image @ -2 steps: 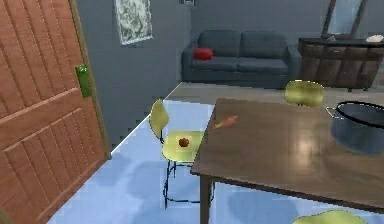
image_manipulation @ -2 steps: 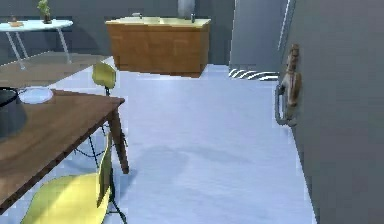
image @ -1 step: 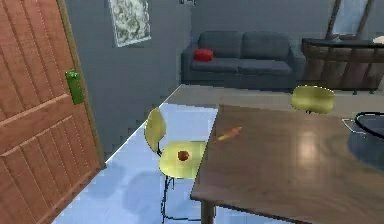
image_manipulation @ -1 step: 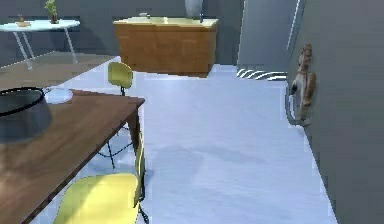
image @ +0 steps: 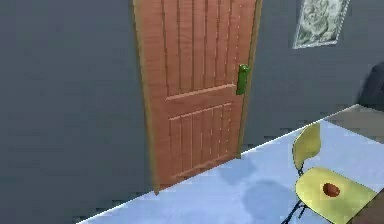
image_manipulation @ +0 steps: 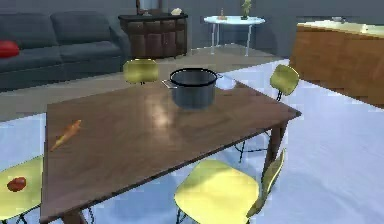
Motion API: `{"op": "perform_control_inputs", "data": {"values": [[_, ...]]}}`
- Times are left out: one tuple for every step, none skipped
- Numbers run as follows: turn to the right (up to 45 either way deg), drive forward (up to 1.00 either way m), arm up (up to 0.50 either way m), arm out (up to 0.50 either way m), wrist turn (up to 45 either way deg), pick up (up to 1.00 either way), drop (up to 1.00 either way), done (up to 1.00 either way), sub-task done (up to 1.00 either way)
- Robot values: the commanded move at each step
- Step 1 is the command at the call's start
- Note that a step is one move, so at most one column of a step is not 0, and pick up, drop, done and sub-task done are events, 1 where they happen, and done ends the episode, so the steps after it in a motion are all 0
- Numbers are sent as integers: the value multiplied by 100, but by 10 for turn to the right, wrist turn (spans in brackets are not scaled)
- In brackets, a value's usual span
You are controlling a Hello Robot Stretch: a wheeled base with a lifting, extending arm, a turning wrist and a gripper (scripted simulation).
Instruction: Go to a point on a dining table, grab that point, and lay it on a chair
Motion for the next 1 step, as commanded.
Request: {"op": "perform_control_inputs", "data": {"values": [[-270,0,0,0,0,0,0,0,0]]}}
